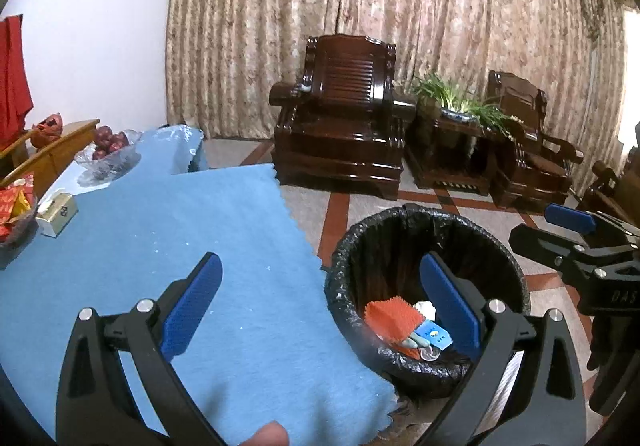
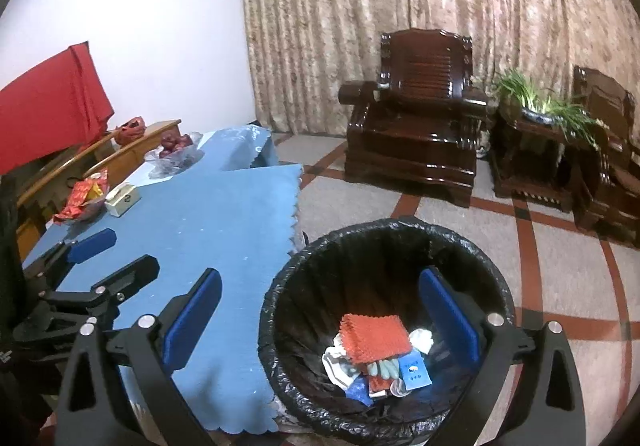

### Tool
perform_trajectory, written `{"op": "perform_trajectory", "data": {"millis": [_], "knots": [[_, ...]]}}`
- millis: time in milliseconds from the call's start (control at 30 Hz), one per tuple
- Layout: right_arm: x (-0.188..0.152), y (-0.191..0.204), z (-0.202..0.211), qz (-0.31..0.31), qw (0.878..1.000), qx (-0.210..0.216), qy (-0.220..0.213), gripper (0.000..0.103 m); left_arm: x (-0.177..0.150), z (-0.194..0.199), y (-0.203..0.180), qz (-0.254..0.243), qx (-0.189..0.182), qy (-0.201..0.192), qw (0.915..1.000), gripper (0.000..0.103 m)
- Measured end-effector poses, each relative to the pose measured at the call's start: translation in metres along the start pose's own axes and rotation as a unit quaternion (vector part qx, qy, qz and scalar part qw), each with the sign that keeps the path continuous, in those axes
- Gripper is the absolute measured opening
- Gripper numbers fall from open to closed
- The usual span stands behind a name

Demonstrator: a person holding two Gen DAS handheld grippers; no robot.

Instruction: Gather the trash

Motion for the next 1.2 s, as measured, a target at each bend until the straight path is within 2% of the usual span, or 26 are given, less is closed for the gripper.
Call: {"op": "perform_trajectory", "data": {"millis": [500,1200], "knots": [[0.004,0.008,0.011,0.007,1.0,-0.004,-0.012,0.097,0.004,0.03,0.0,0.005,0.009,-0.03,0.9995,0.097],[0.003,0.013,0.007,0.007,1.0,-0.005,-0.008,0.097,0.004,0.029,0.005,0.008,0.012,-0.031,0.9994,0.097]]}}
Point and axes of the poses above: each gripper's, at about its wrist camera, not at the fingertips, and z roughly against the way its jaws point, y to its left, x to its top, the point moved 2 cm from there along -z, roughly the way its jaws point, and after that the axes turned 15 degrees about z, right-handed, at the moved point
